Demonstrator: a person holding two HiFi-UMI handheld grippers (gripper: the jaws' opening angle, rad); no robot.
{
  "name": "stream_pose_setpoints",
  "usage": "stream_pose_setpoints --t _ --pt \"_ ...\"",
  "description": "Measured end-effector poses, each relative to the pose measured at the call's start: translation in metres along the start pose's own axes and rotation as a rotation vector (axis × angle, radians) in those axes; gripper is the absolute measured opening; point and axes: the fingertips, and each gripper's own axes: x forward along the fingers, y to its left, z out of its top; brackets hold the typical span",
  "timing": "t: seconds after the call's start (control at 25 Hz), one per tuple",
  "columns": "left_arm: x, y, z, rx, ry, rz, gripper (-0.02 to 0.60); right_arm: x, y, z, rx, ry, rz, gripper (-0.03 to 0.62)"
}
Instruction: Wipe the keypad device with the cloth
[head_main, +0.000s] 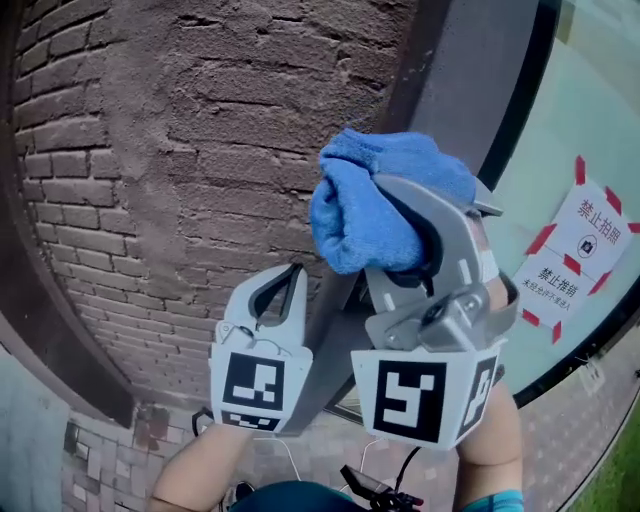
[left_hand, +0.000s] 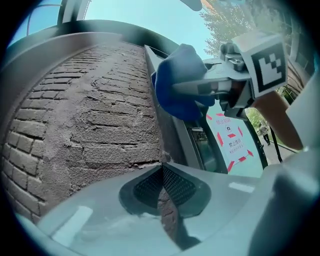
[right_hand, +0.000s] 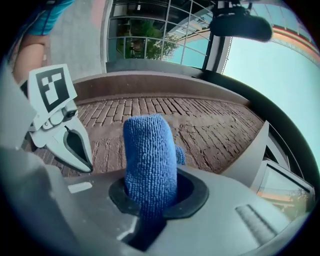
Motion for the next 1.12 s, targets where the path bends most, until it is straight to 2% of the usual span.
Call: stream_pose_setpoints --t 0.24,0.44,0.52,0.6,0.8,0.88,1.0,1.12 --pt "-0.001 0.002 -0.015 0.006 0.036 -0.002 0.005 0.003 0.093 -0.064 0.105 0.146 0.226 0.044" --pt "0.0 -0.002 -0.03 0.0 0.068 -0.012 0.005 -0.015 0.156 -0.079 0.122 0.184 0.366 0.044" --pt "0.0 -0.005 -0.035 0.001 0.076 -0.016 0.005 -0.021 0.165 -0.08 0.143 0.191 0.401 0.044" --pt "0.0 -0.006 -0.036 0.001 0.079 -0.018 0.005 -0.021 0.148 -0.073 0.172 0.17 0.37 0.044" --pt "0.001 -0.01 -0.031 0.008 0.066 -0.02 0.005 -0.009 0.046 -0.038 0.179 0.04 0.077 0.046" --pt "0.001 -0.013 -0.028 0.012 0.061 -0.02 0.005 -0.001 0.019 -0.036 0.173 0.025 0.009 0.046" --pt "0.0 -0.015 -0.026 0.019 0.059 -0.021 0.005 0.008 0.021 -0.046 0.2 0.04 0.032 0.045" --pt "-0.002 -0.013 -0.027 0.021 0.059 -0.015 0.005 0.003 0.053 -0.058 0.236 0.05 0.097 0.044"
